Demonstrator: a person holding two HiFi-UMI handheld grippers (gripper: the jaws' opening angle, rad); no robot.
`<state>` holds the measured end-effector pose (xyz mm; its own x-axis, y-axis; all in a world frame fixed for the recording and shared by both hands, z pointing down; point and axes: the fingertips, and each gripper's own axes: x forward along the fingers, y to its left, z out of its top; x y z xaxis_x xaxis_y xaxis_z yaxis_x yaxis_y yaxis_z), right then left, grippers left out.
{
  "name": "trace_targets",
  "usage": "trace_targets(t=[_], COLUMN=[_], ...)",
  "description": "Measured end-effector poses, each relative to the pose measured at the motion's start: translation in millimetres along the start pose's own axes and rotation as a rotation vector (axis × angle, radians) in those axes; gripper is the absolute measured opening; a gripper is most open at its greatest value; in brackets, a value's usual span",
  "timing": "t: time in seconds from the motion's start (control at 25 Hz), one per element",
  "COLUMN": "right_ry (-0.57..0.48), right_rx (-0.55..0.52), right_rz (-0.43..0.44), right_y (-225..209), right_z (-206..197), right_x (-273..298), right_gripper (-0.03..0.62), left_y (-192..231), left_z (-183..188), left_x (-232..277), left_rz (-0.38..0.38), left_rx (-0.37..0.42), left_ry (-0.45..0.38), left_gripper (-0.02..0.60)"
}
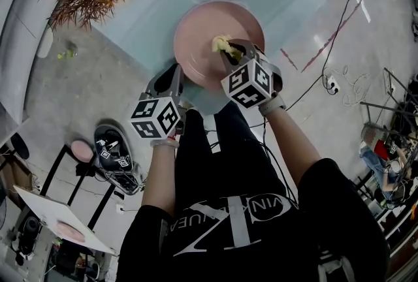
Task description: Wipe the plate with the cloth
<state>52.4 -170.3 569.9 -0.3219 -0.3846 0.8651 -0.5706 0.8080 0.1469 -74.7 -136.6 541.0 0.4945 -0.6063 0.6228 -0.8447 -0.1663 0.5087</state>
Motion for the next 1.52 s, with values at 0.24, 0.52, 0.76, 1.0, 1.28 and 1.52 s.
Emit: trace_targets(t=[0.24, 0.52, 0.76, 1.0, 1.28, 1.52], right_ry=[-0.005, -0.051, -0.084, -0.088, -0.055, -0.029], right_rx=[-0.045, -0.083, -0.060, -0.023, 0.026, 0.018], right_rz=[0.058, 0.104, 0.081, 0.022, -0.059, -0.071], right_y=[31.1, 45.2, 25.9, -1.2, -18.1, -6.0], right_z=[6.1, 28.6, 46.4, 48.5, 24.8, 4.9], right_x=[-0.9, 8.8, 22.7, 27.0, 16.8, 6.3], right_gripper=[0.075, 0.077, 0.078, 0.078, 0.077, 0.077], left_y=[0.3, -0.5, 0.8, 0.7, 1.1, -3.2], left_z=[0.0, 0.5, -0.6, -1.0, -12.1, -25.6], left_x=[0.0, -0.4, -0.1, -0.9, -5.1, -6.8], left_rz=[-0.002, -0.001, -0.003, 0.001, 0.004, -0.009], left_rx=[-0.002, -0.004, -0.015, -0.017, -0.006, -0.006], left_ry=[0.000, -0.003, -0.011, -0.023, 0.006, 0.022], left_gripper=[0.000, 0.000, 0.000, 0.000, 0.000, 0.000])
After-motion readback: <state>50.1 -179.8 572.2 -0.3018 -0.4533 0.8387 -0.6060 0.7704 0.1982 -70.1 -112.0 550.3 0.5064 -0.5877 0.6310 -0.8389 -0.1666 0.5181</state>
